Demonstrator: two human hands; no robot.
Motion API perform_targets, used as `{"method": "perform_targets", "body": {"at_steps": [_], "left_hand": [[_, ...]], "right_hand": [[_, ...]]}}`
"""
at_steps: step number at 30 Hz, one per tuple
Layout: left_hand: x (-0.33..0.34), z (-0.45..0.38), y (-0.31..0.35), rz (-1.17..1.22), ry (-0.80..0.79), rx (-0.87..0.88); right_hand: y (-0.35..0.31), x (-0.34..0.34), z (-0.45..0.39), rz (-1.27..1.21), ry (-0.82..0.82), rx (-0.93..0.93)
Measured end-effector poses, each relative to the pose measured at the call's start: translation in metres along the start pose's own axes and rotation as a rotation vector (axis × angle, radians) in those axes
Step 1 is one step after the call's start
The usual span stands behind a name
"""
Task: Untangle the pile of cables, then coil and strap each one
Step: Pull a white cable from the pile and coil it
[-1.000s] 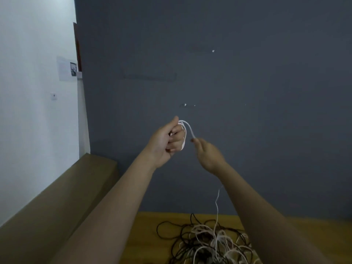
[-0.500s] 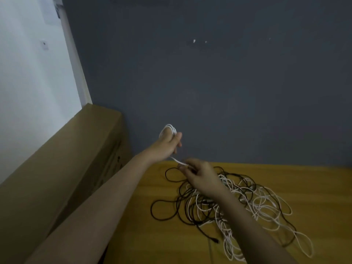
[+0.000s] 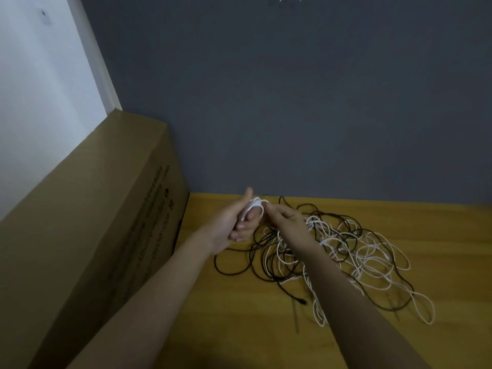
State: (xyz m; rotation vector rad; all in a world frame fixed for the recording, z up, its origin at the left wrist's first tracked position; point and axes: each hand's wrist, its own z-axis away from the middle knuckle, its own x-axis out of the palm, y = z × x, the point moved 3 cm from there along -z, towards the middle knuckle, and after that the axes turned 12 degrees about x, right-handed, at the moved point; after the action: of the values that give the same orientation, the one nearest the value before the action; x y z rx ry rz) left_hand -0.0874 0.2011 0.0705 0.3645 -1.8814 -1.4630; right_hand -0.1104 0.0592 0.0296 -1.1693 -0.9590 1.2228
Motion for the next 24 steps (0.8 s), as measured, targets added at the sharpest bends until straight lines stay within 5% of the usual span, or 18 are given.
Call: {"method": "perform_targets", "body": {"at_steps": [5, 9, 12, 14, 17, 20, 24], "left_hand": [[-0.011, 0.007, -0.014, 0.081, 0.134, 0.083], [-0.028, 0.004, -0.030, 0.253, 0.372, 0.166], [-0.044, -0.001, -0.050, -0.173, 0.550, 0.065], [-0.047, 0.001, -0.063, -0.618, 0.451, -0.076], [-0.046, 0.013, -0.078, -0.972, 0.164, -0.221], [-0.045, 0.020, -0.078, -1.025, -0.018, -0.253], [-0.033, 0.022, -0.073, -0.806, -0.114, -0.324]], "right_hand": [[0.051, 0.034, 0.007, 0.115, -0.057, 0.118], [0.094, 0.048, 0.024, 0.742, -0.156, 0.130], [0.099, 0.062, 0.040, 1.047, -0.242, -0.086], [0.088, 0.066, 0.042, 1.076, -0.238, -0.230], [0.066, 0.047, 0.037, 0.911, -0.069, -0.256], [0.054, 0.012, 0.027, 0.704, 0.090, -0.196], [0.052, -0.015, 0.013, 0.486, 0.067, -0.113]]}}
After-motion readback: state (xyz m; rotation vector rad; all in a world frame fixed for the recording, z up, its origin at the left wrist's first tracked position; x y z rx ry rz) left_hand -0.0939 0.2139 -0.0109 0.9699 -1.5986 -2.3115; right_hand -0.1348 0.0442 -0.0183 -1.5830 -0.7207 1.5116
